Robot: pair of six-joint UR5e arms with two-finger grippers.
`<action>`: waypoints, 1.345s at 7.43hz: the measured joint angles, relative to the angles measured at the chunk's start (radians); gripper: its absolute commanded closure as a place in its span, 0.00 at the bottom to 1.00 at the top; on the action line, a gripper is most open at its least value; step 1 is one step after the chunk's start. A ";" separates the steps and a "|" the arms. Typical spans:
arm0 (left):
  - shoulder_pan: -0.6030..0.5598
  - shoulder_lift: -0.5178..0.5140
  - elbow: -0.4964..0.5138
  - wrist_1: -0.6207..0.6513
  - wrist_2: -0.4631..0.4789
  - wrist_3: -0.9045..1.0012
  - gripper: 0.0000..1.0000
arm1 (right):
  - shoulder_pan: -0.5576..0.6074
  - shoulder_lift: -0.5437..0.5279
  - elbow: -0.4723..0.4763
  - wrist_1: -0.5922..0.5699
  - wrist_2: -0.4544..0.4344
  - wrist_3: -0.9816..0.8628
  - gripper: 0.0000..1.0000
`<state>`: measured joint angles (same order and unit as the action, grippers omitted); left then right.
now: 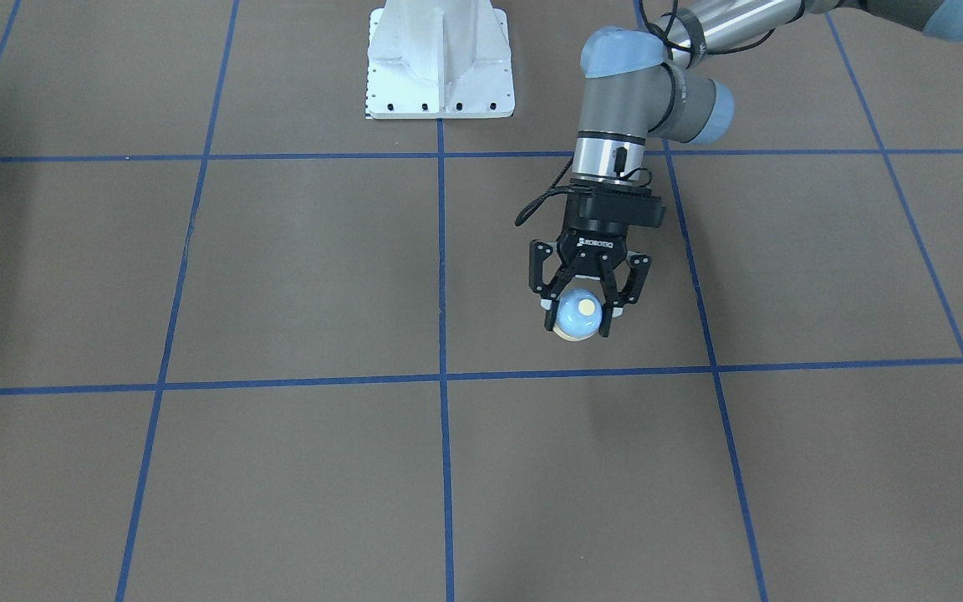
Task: Place and press bell with both arms
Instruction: 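Carry the held bell with the left gripper toward the table centre, then lower the bell onto the grid centre with the left gripper while the right arm approaches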
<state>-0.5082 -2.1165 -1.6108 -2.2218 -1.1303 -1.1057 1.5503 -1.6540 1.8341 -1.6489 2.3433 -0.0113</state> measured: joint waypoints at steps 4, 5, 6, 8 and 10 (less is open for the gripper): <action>0.069 -0.187 0.250 -0.049 0.015 0.004 1.00 | -0.177 0.239 -0.018 -0.004 0.025 0.278 0.00; 0.087 -0.222 0.303 -0.050 0.034 0.003 1.00 | -0.244 0.308 -0.025 -0.005 0.024 0.379 0.00; 0.104 -0.257 0.354 -0.056 0.057 0.003 1.00 | -0.295 0.362 -0.033 -0.005 0.022 0.458 0.00; 0.119 -0.297 0.438 -0.084 0.078 0.003 1.00 | -0.355 0.428 -0.040 -0.003 0.018 0.566 0.01; 0.120 -0.338 0.511 -0.094 0.081 0.003 1.00 | -0.388 0.463 -0.052 -0.002 0.018 0.614 0.01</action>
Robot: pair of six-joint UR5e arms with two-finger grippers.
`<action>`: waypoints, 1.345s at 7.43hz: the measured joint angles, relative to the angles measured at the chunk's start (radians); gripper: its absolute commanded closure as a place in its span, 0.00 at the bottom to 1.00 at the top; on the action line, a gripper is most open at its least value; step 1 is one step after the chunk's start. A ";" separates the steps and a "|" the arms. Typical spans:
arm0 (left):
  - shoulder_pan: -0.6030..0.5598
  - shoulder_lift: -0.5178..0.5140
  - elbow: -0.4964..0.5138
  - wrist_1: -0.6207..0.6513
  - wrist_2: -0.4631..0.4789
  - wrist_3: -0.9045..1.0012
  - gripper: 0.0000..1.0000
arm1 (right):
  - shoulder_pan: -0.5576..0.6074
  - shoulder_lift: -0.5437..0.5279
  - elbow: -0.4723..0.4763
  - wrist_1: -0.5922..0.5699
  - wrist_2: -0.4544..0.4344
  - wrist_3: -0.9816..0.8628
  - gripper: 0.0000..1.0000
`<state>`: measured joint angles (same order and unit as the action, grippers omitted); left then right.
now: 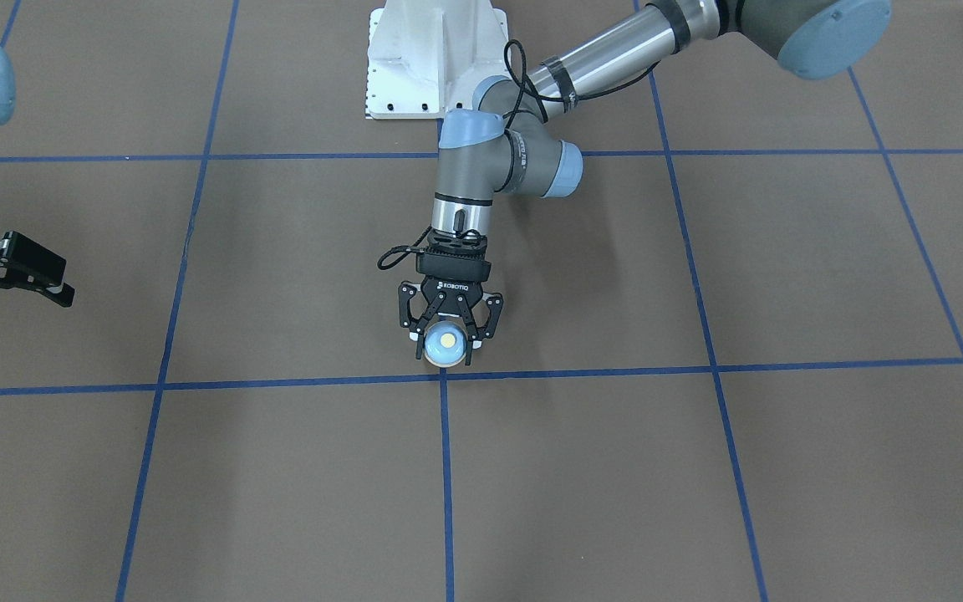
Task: Place and press bell with both arms
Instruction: 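Lower the bell onto the grid centre with the left gripper while the right arm approaches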
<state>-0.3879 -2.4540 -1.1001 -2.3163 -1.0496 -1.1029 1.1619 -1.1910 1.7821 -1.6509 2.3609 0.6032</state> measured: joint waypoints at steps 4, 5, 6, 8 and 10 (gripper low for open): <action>-0.001 -0.053 0.077 -0.002 0.000 0.000 0.00 | -0.014 0.023 -0.014 0.002 0.000 0.014 0.11; -0.002 -0.055 0.078 -0.002 0.000 0.000 0.00 | -0.014 0.024 -0.015 0.002 0.000 0.015 0.17; -0.004 -0.056 0.076 -0.002 -0.001 0.000 0.00 | -0.014 0.026 -0.014 0.002 0.001 0.020 0.35; -0.021 -0.058 0.042 0.000 -0.019 0.015 0.00 | -0.023 0.042 -0.014 0.002 0.004 0.064 0.98; -0.079 -0.054 -0.026 0.022 -0.120 0.056 0.00 | -0.056 0.077 -0.014 0.001 0.003 0.177 1.00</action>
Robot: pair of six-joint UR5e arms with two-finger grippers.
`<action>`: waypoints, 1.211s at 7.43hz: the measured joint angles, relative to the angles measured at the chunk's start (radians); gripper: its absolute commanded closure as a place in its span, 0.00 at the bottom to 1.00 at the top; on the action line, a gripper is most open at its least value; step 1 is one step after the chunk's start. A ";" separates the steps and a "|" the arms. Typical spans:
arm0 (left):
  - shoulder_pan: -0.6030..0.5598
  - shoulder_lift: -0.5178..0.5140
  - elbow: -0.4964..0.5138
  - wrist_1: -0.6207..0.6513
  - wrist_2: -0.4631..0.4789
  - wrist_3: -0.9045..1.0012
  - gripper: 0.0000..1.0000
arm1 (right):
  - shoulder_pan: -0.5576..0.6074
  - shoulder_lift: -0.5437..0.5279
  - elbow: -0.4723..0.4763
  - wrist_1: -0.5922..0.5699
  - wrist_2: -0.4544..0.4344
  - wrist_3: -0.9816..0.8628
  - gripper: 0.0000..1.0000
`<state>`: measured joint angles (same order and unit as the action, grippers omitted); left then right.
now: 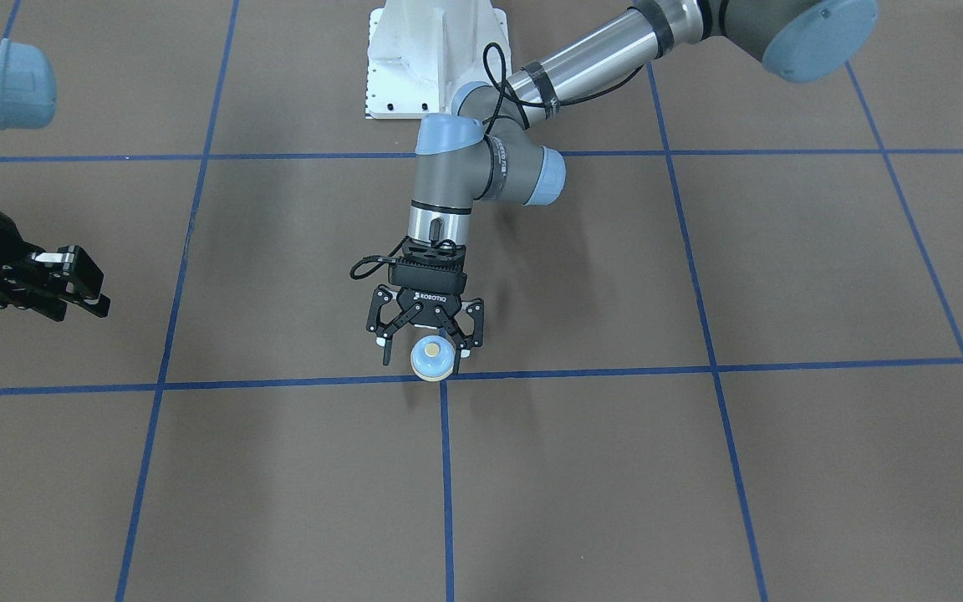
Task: Place and press bell with both arms
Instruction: 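Lower the bell onto the grid centre with the left gripper while the right arm approaches, then open the left gripper and withdraw it while the right gripper moves above the bell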
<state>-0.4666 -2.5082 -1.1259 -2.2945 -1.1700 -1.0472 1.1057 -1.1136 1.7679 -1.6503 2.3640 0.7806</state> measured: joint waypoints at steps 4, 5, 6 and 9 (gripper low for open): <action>-0.222 0.047 -0.092 0.249 -0.405 0.035 0.00 | -0.111 0.092 -0.027 -0.003 -0.065 0.137 1.00; -0.272 0.084 -0.103 0.286 -0.489 0.079 0.00 | -0.150 0.139 -0.057 -0.002 -0.096 0.186 1.00; -0.314 0.140 -0.117 0.301 -0.547 0.133 0.00 | -0.194 0.185 -0.086 -0.001 -0.136 0.228 1.00; -0.442 0.310 -0.157 0.323 -0.728 0.216 0.00 | -0.304 0.319 -0.230 0.067 -0.227 0.312 1.00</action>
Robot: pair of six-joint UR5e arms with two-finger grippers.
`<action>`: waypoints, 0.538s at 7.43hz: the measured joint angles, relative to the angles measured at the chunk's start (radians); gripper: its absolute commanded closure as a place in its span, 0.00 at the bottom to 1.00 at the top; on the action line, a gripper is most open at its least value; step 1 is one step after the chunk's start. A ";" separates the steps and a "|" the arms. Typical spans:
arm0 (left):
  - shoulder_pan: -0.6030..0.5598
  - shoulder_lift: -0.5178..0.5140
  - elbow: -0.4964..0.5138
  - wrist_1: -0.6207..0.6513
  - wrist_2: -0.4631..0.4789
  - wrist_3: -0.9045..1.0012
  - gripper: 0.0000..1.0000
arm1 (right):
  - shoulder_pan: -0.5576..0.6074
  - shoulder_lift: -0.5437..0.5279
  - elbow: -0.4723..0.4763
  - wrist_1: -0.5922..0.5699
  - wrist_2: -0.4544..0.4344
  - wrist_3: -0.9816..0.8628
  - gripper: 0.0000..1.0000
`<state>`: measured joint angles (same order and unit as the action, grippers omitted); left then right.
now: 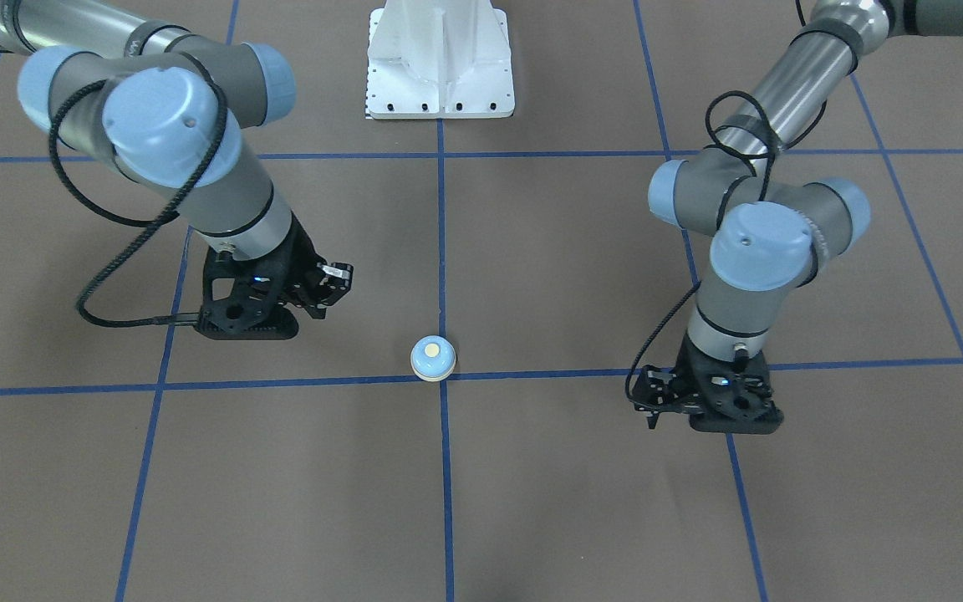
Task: Place and press bell with both arms
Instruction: 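Open the left gripper and withdraw it while the right gripper moves above the bell, then press down on the bell's top button with the right gripper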
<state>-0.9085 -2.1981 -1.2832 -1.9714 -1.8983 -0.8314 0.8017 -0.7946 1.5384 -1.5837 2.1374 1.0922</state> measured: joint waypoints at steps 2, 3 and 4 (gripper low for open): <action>-0.060 0.074 -0.005 0.004 -0.090 0.052 0.00 | -0.050 0.117 -0.154 0.052 -0.037 0.041 1.00; -0.075 0.099 -0.008 0.001 -0.102 0.078 0.00 | -0.068 0.170 -0.222 0.059 -0.052 0.047 1.00; -0.085 0.111 -0.009 0.000 -0.112 0.090 0.00 | -0.082 0.213 -0.285 0.062 -0.063 0.047 1.00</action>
<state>-0.9940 -2.0869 -1.2925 -1.9714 -2.0104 -0.7417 0.7193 -0.5817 1.2538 -1.5215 2.0741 1.1389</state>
